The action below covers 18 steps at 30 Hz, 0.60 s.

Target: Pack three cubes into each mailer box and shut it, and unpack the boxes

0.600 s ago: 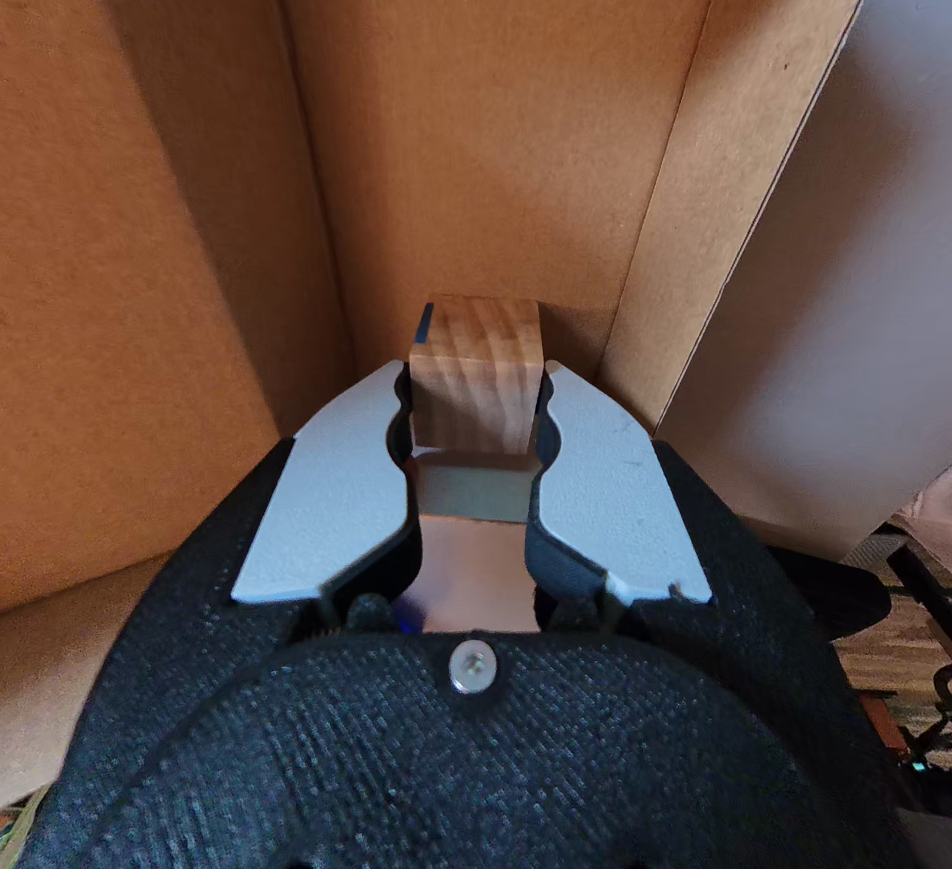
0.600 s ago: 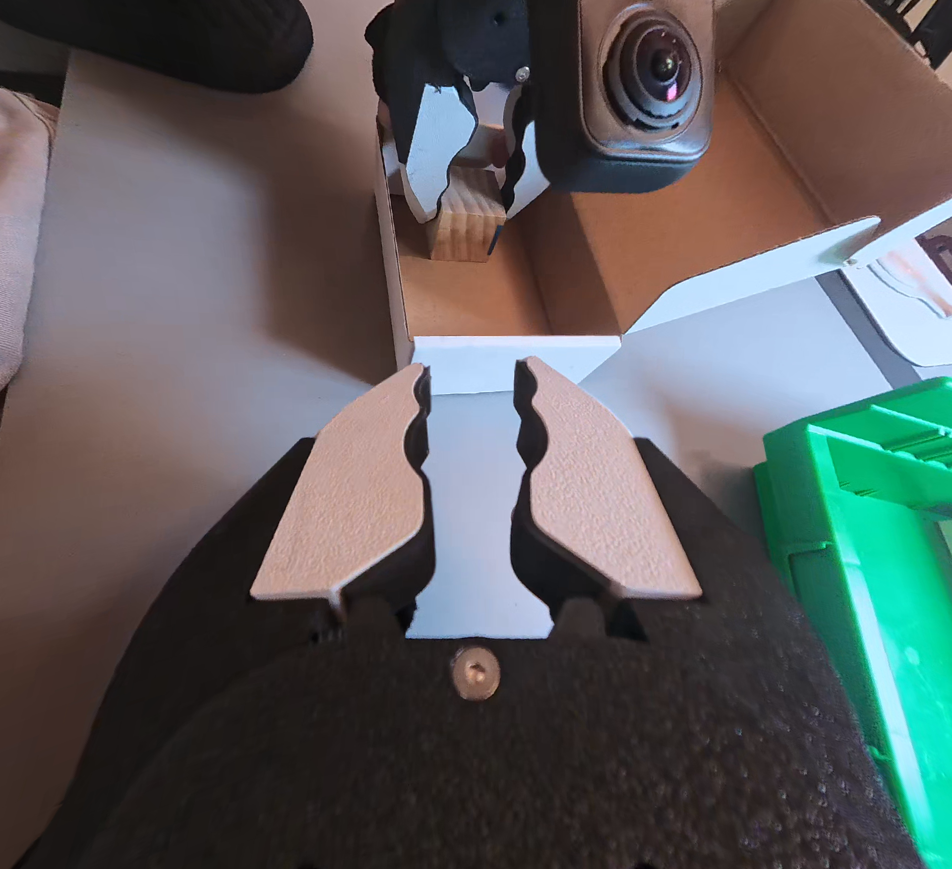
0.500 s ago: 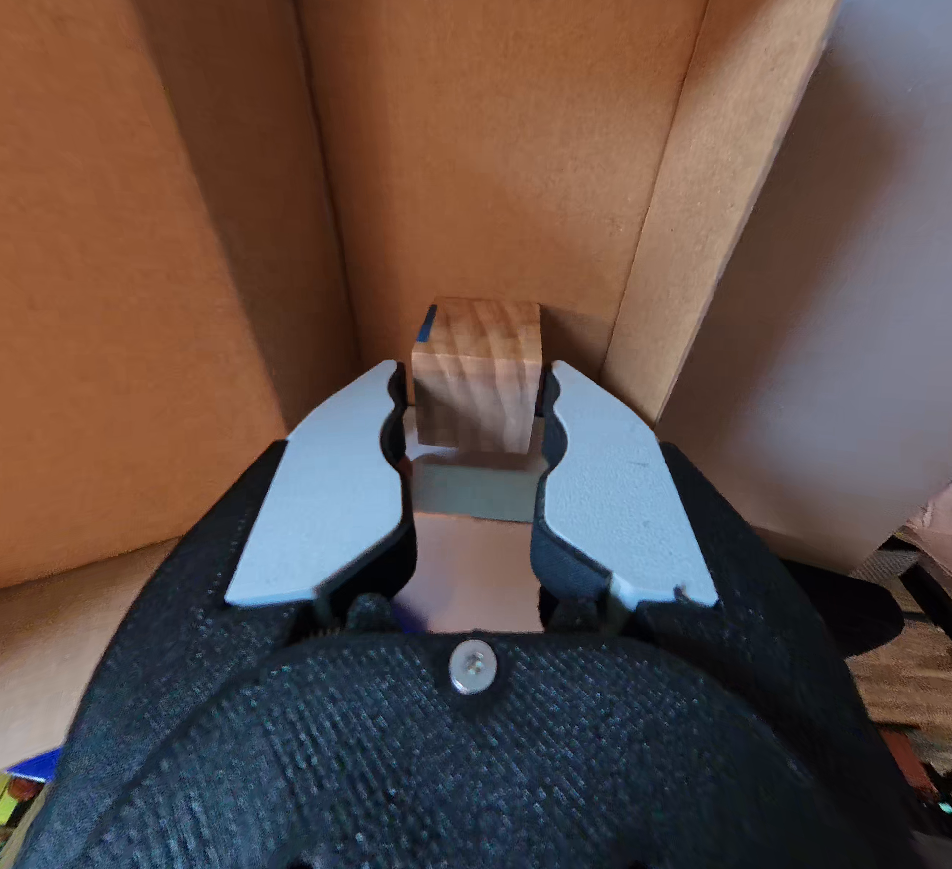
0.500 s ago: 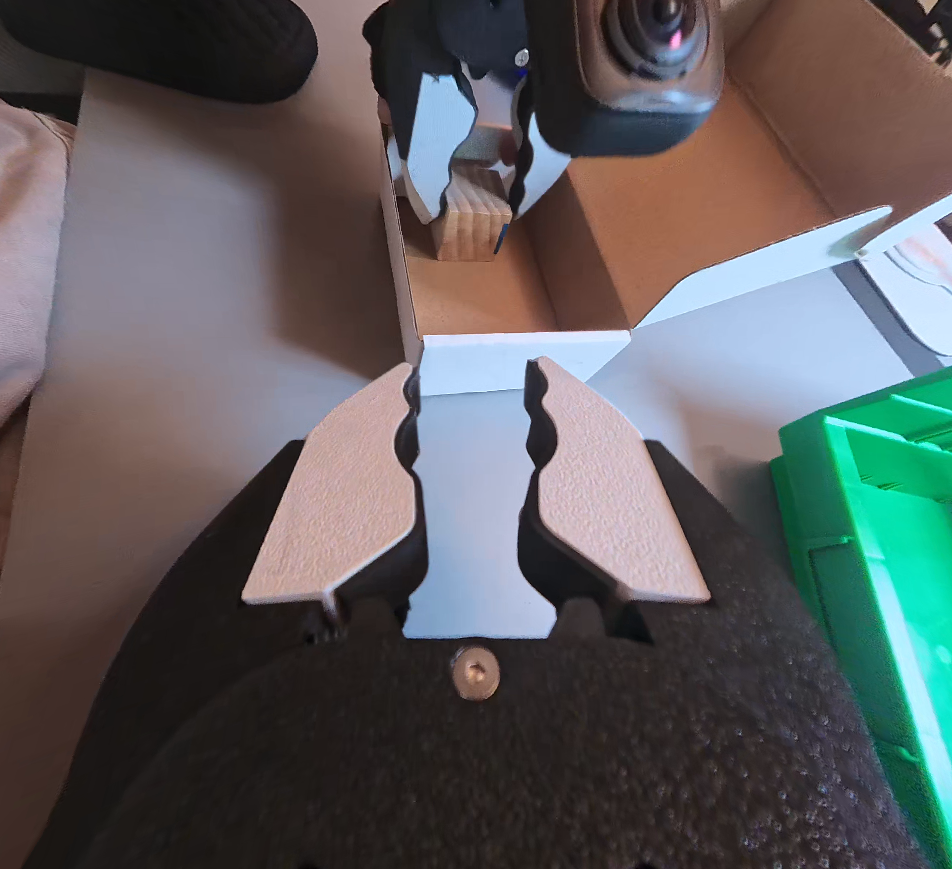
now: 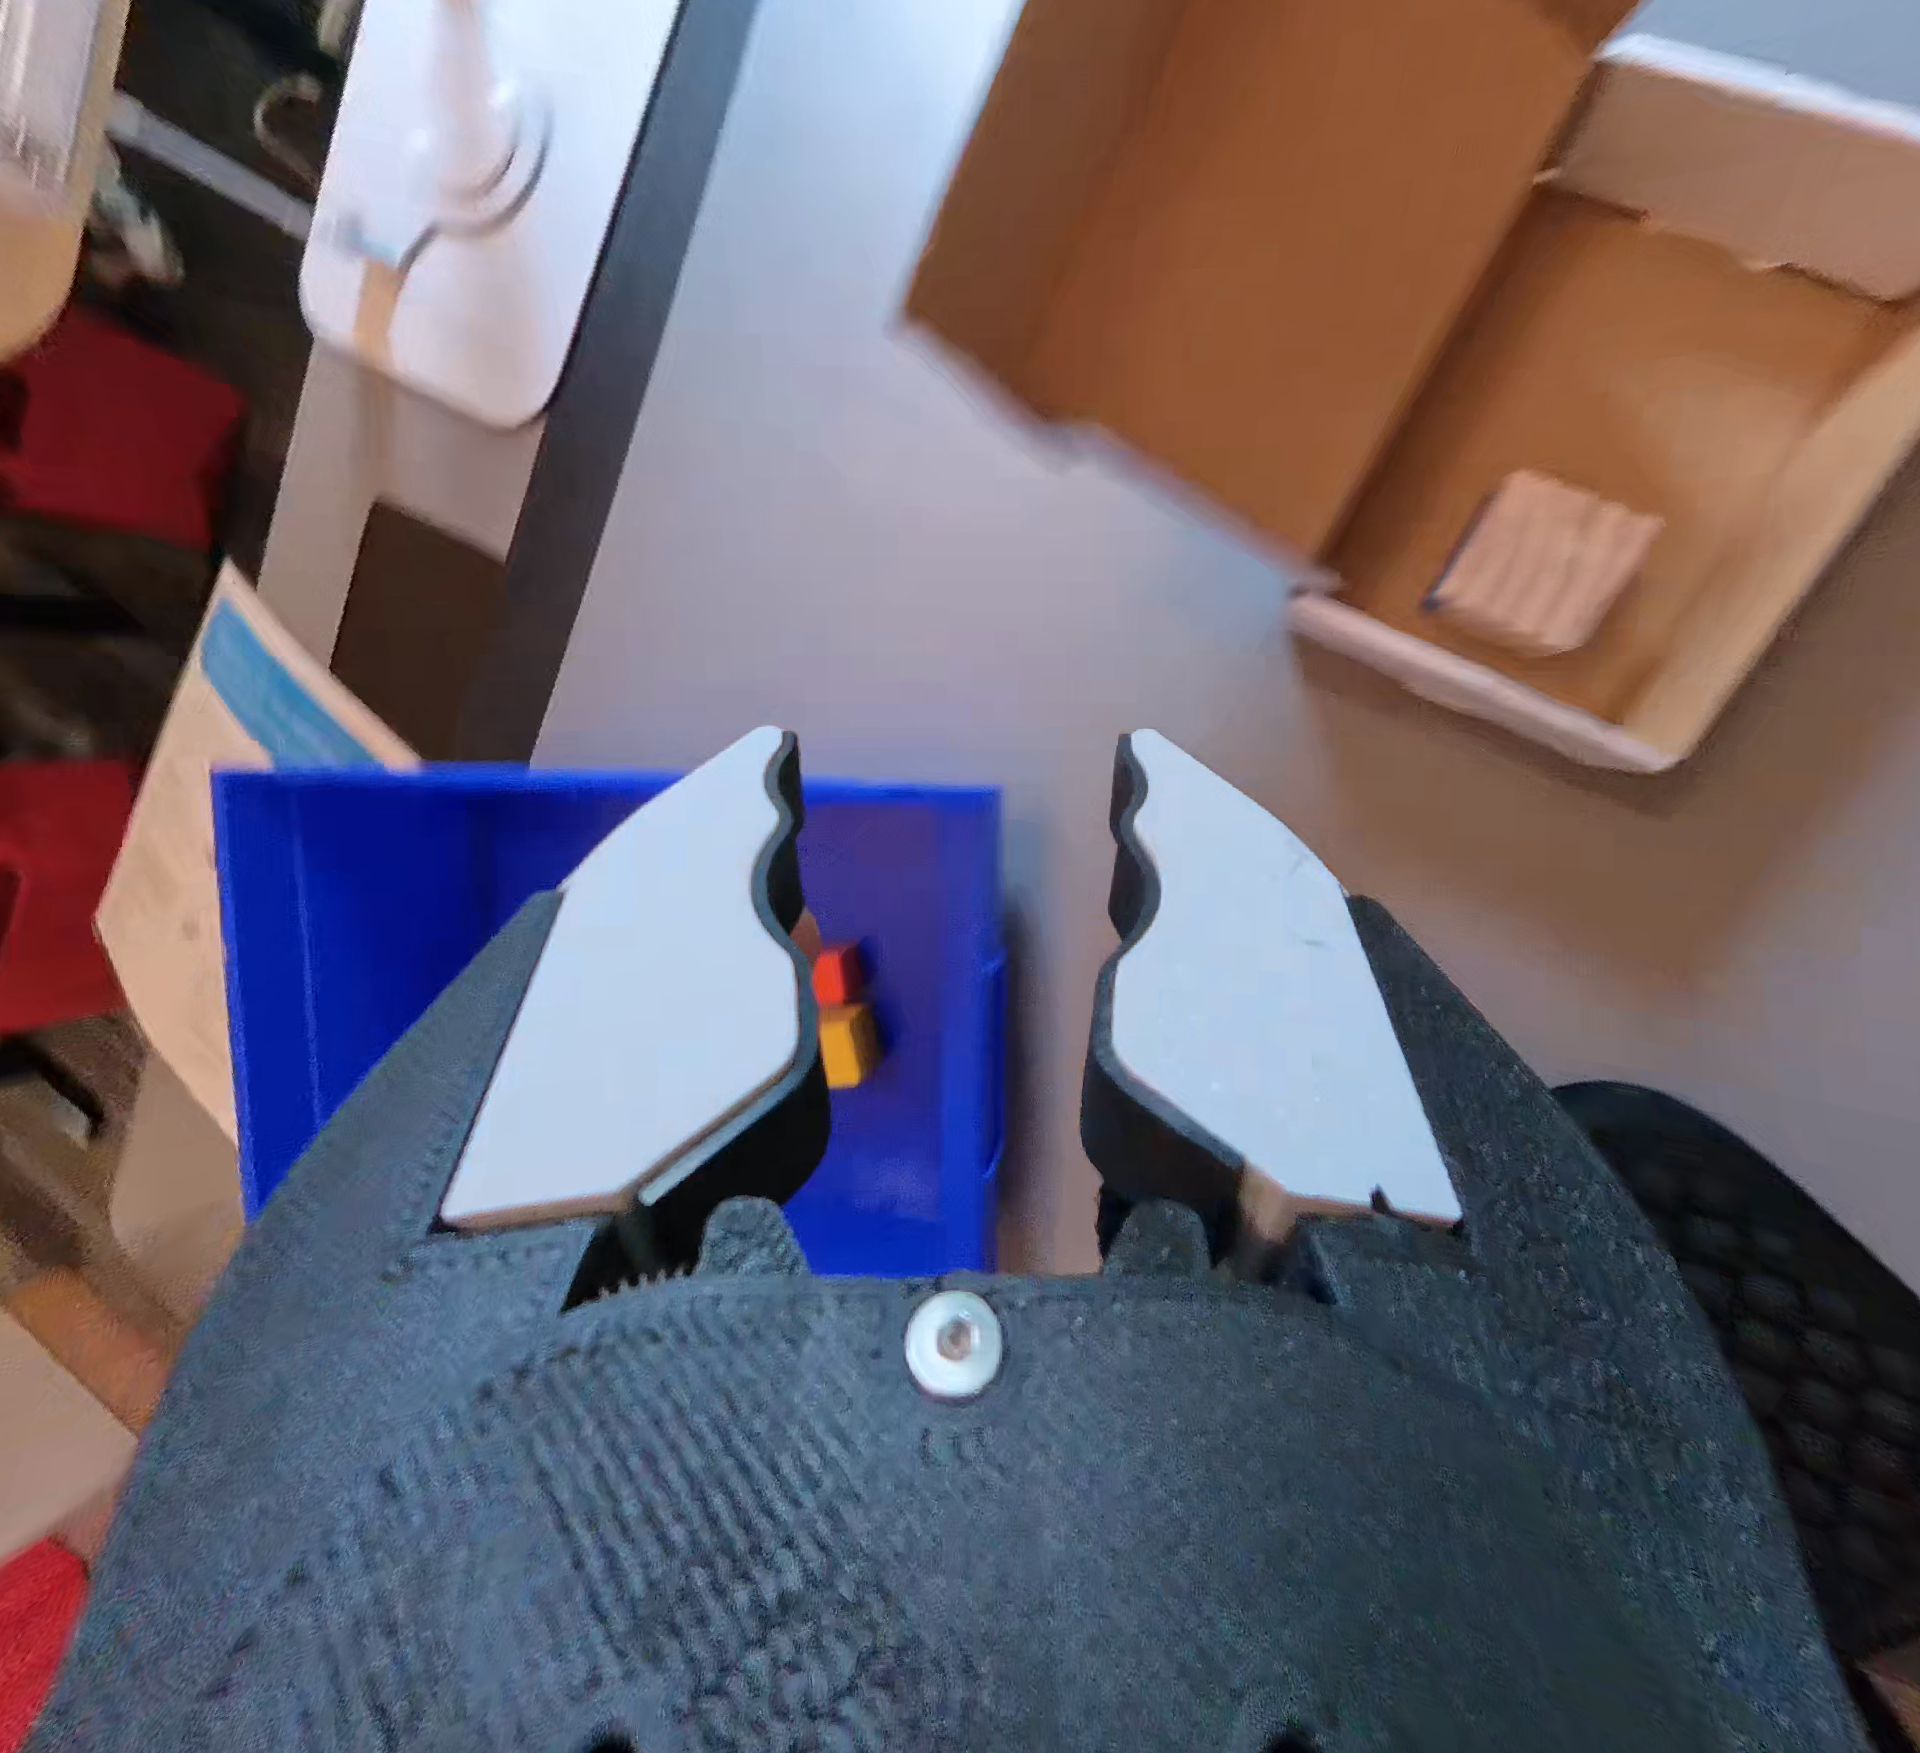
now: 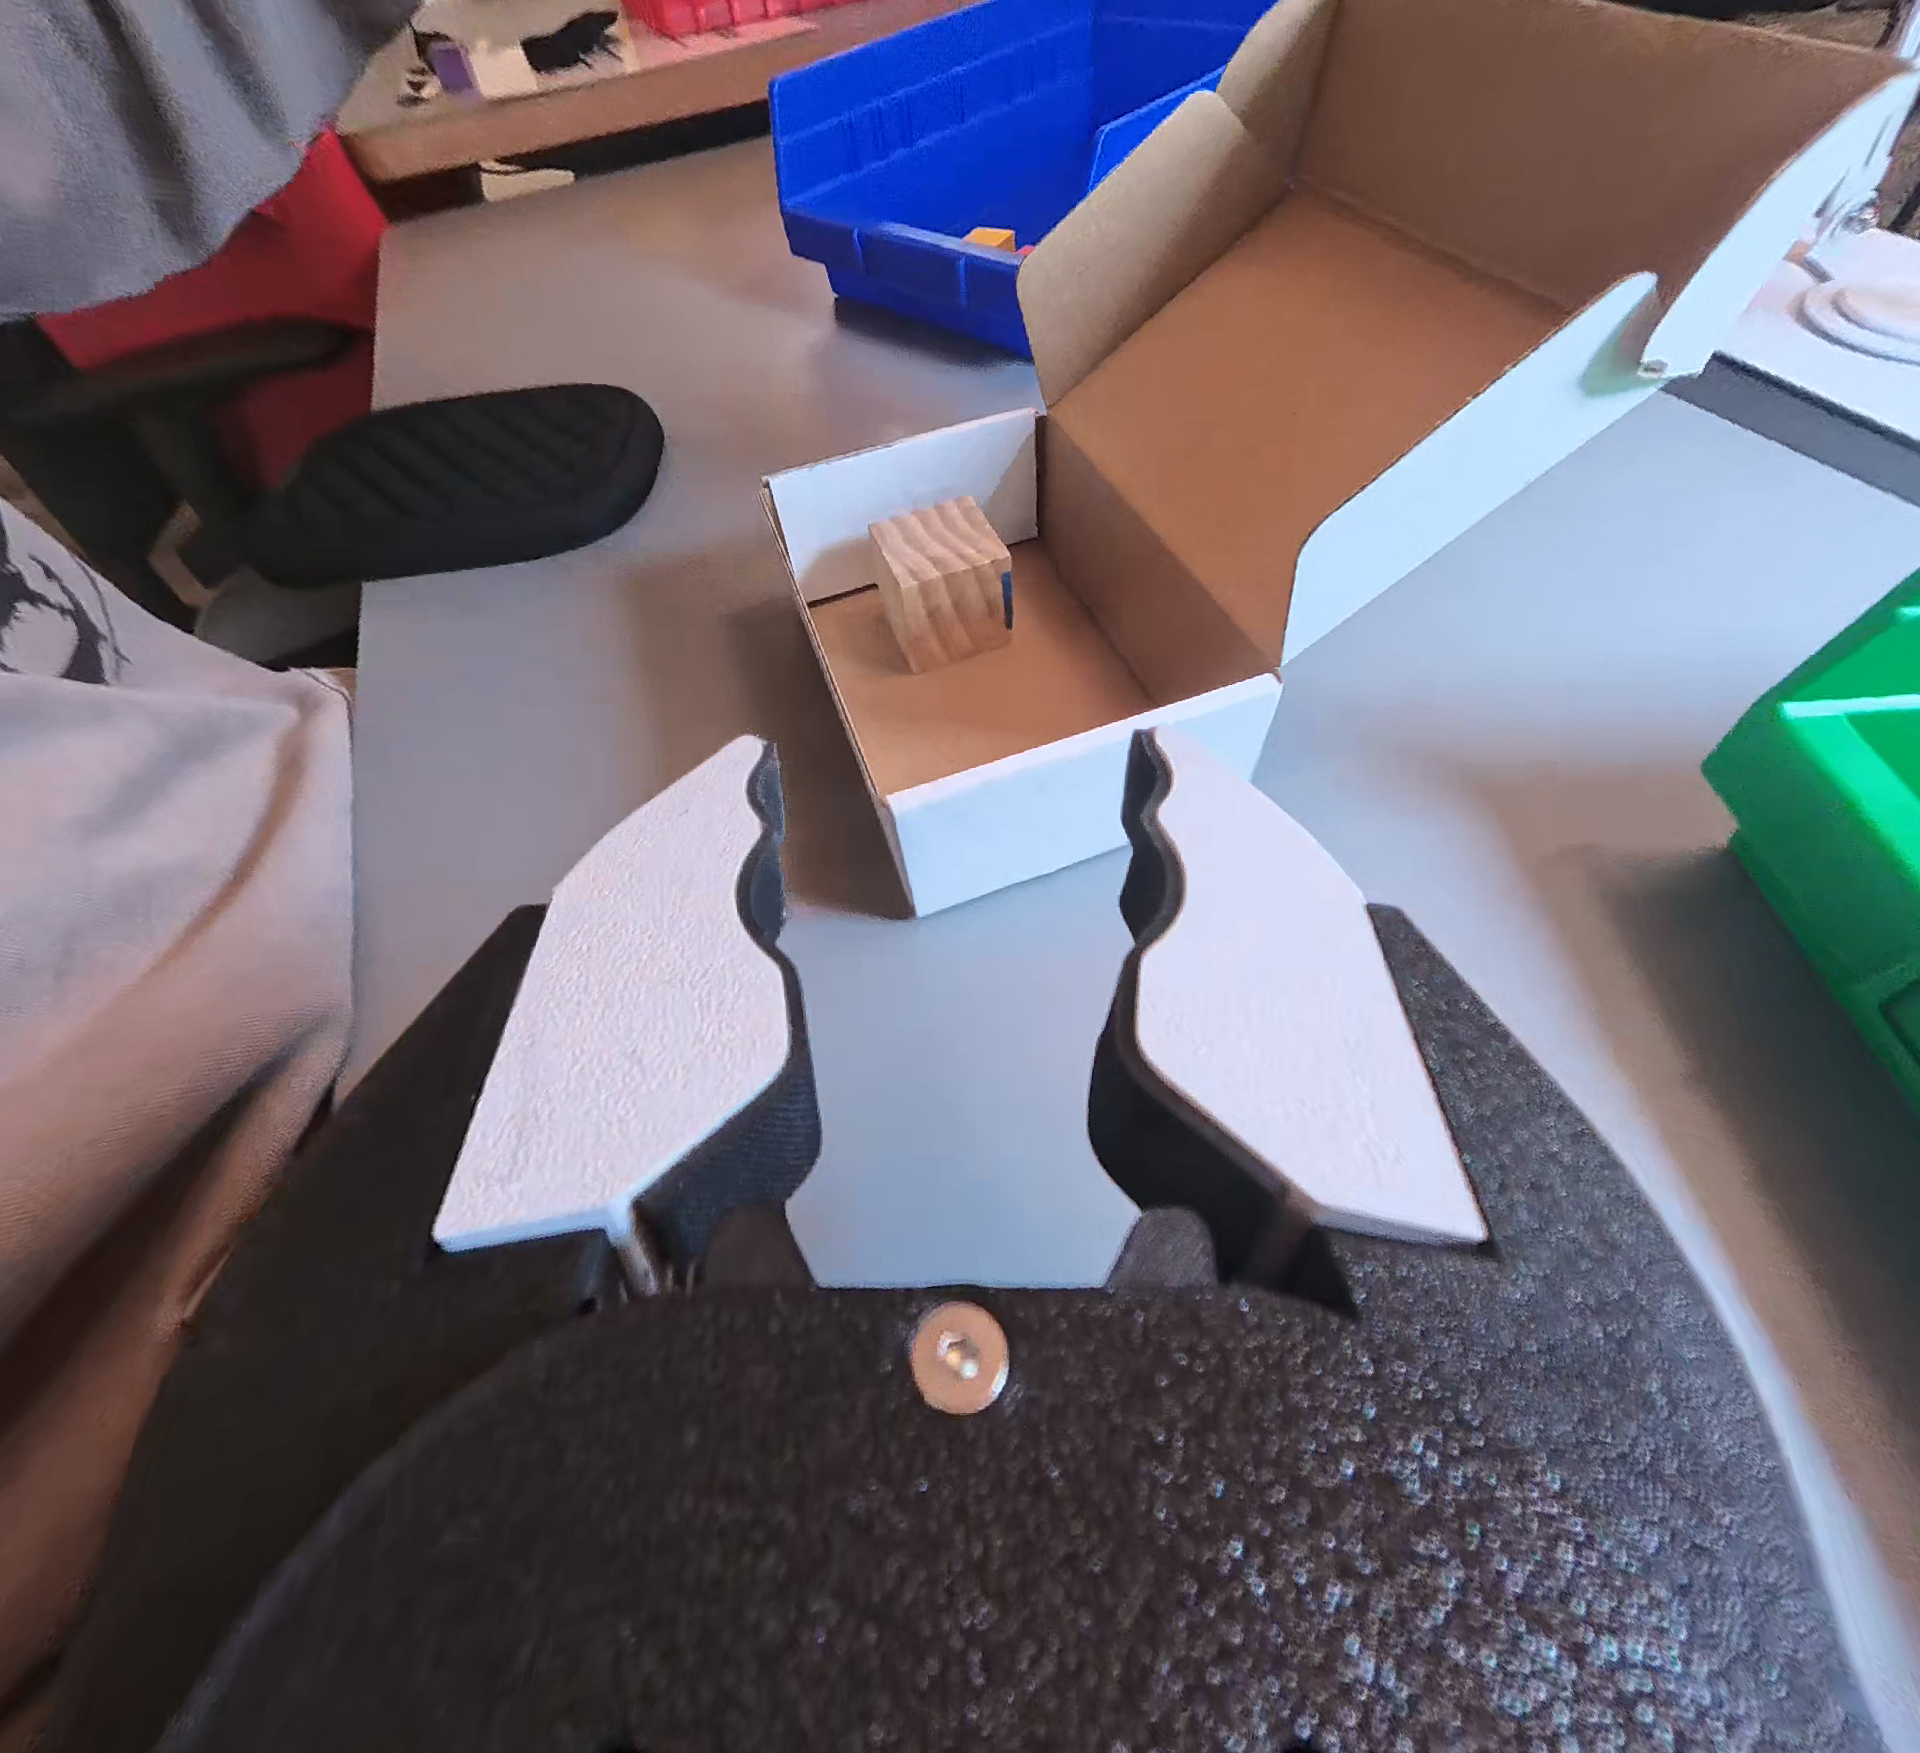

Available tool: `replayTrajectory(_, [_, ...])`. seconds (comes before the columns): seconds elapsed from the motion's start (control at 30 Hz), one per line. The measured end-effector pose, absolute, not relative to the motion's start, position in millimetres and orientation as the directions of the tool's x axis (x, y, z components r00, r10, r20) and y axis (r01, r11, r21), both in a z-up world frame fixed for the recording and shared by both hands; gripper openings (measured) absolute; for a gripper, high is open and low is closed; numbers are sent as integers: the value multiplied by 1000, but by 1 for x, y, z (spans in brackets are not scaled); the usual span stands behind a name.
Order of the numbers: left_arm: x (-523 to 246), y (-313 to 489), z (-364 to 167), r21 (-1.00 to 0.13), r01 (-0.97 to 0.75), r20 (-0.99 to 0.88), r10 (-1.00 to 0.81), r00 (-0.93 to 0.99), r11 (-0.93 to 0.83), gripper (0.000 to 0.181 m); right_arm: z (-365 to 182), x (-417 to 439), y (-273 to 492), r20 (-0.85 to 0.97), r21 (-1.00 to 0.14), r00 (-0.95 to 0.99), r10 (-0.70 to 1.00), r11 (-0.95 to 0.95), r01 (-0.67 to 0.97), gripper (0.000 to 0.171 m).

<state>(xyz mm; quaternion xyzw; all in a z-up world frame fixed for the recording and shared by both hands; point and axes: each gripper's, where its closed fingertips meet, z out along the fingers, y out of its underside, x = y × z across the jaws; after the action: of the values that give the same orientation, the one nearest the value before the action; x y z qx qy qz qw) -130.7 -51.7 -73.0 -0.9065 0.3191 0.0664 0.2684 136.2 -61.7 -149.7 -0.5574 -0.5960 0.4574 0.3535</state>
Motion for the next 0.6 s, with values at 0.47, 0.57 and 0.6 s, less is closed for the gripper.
replayTrajectory(0.47, [-287,-109,-218,-61,-401,-51,-398,916,-914,52,-159,133,-56,-92,-935,-93,991,-54,351,64])
replayTrajectory(0.57, [-290,-108,-230,-28,-386,-92,-382,919,-922,27,-160,132,-55,-94,-931,-72,993,-62,360,64])
replayTrajectory(0.6, [-290,-107,-230,-19,-392,-112,-387,915,-920,27,-159,131,-55,-95,-930,-63,993,-66,360,64])
